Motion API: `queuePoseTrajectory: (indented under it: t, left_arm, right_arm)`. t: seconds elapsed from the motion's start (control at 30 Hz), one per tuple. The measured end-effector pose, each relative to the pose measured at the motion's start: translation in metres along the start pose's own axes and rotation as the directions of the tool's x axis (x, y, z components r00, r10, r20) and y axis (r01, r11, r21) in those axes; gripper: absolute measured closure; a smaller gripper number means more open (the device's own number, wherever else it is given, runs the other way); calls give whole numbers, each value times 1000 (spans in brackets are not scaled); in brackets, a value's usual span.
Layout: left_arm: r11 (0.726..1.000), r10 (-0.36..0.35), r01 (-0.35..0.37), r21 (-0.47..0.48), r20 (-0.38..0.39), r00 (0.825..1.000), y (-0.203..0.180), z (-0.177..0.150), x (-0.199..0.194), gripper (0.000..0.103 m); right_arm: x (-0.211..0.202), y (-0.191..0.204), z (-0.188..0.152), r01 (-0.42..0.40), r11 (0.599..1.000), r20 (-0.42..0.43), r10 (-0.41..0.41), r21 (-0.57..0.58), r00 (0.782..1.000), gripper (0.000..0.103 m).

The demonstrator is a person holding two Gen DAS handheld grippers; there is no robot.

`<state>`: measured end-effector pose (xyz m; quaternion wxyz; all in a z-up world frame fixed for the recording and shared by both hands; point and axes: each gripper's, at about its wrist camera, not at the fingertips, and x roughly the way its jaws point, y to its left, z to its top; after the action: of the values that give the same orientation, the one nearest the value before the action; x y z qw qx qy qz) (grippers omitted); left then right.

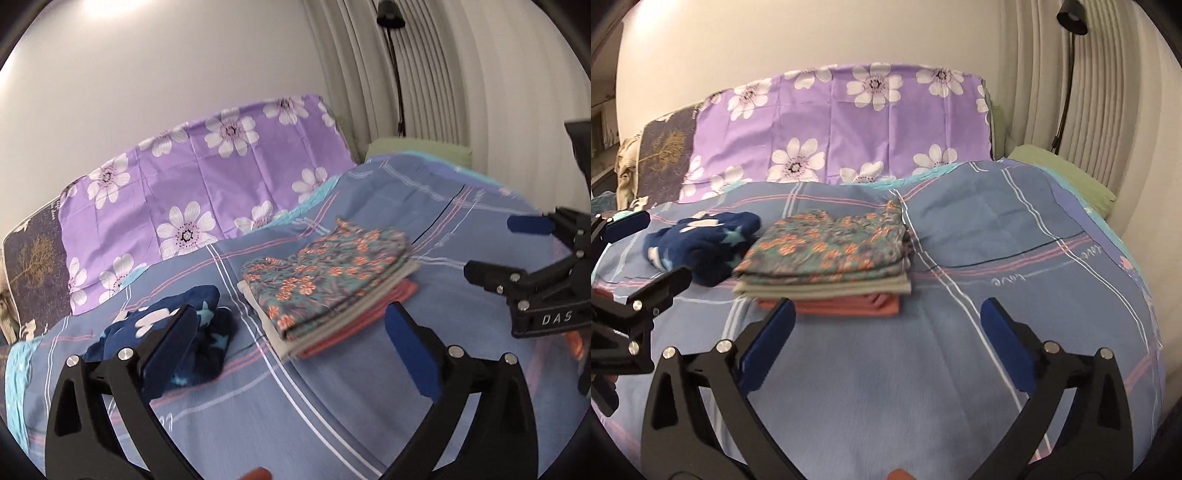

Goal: Fold small clothes

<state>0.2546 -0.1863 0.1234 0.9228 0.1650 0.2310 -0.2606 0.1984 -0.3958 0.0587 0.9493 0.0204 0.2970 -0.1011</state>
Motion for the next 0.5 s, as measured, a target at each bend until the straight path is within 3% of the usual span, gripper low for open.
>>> queuePoseTrajectory:
  t: [0.23, 0.5]
  left_arm:
    - [1000, 23, -23, 19, 45, 999, -15, -18, -79, 1]
    - [1000, 6, -6, -17, 17, 1000, -30, -37, -139, 2]
  right_arm:
    - [-82, 6, -28, 35, 999, 66, -35, -2, 997, 2]
    - [-130, 3, -59, 3, 999, 23, -4, 47, 1000, 2]
